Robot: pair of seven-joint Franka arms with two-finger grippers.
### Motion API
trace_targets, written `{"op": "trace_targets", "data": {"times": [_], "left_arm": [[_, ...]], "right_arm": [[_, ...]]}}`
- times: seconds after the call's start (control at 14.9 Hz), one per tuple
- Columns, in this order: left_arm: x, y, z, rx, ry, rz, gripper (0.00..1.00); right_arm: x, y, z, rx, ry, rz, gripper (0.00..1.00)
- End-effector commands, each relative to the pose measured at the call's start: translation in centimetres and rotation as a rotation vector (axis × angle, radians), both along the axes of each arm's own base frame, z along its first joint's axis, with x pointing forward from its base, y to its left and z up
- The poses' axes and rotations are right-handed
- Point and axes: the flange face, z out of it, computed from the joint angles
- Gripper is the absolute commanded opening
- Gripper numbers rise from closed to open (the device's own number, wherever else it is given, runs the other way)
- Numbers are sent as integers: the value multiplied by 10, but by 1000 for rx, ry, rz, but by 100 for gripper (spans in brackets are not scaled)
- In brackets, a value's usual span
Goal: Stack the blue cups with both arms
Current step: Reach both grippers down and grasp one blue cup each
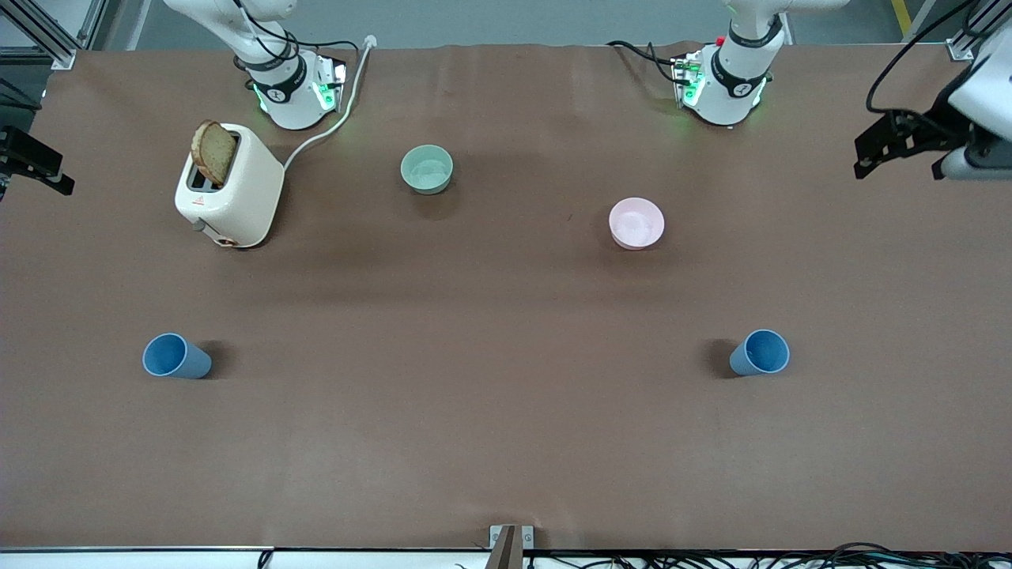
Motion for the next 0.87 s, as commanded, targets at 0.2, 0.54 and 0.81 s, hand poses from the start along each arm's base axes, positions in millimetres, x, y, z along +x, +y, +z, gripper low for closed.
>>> {"op": "trace_targets", "data": {"times": [0.2,0.54,0.81], "left_arm": [[88,18,-165,-4,-8,33,100],[109,51,-299,-16,-55,73,100],[113,49,-361,-26,-13,71,79]], "right_arm": [[3,-16,-7,-26,-40,-43,97],[58,-50,-84,-19,-23,-83,96],[73,-72,-159,29,-25,-140,94]]}}
